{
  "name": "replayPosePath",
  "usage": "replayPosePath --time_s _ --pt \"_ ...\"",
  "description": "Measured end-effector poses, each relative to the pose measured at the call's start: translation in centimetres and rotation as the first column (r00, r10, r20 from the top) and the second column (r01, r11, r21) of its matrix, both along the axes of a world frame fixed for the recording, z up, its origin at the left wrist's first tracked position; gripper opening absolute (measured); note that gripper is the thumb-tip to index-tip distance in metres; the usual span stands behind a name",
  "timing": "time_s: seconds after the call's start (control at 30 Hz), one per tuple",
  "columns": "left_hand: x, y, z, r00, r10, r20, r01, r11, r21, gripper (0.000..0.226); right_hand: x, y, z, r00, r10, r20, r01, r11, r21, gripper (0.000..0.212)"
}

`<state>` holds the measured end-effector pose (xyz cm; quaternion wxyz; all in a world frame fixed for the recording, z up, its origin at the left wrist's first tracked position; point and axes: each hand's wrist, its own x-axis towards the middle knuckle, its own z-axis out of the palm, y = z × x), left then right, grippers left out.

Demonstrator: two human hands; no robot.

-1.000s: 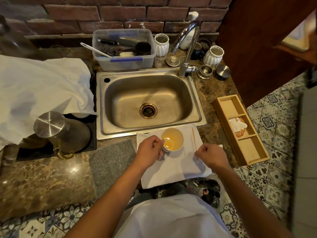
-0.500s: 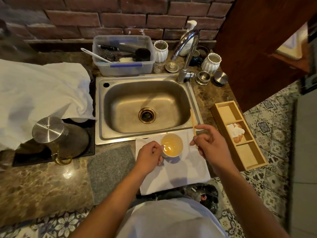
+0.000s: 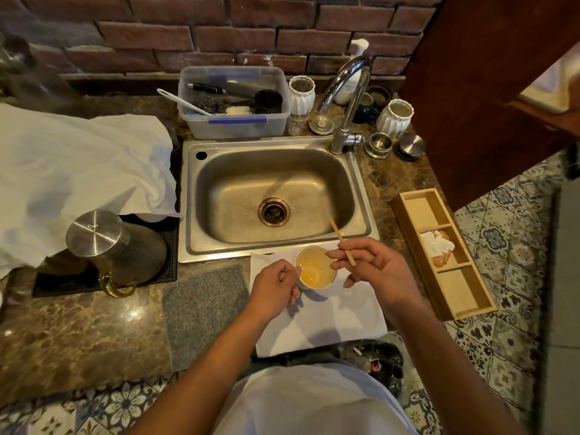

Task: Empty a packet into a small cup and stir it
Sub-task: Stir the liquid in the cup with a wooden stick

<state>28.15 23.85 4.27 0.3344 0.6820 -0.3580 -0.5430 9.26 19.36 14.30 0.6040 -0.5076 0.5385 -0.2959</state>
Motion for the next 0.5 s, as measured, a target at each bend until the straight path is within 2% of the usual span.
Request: replayPosePath --time_s 0.1,0.33,0.5 --pt "-0.1 0.0 0.0 1.000 0.007 0.000 -0.007 1.000 0.007 0.028 0.0 0.3 -0.1 1.000 0.024 -0.016 -0.024 0.999 -0.026 0.017" --pt "-0.1 0.2 -0.1 0.998 0.031 -0.050 -0.031 0.999 -0.007 0.028 -0.3 0.0 -0.7 0.980 -0.171 -0.100 0.154 0.975 -0.160 0.011" --pt "-0.1 0.1 -0.3 0.997 0.037 -0.064 -0.038 0.999 -0.011 0.029 -0.2 -0.2 -1.3 0.978 -0.176 -0.114 0.155 0.973 -0.170 0.009"
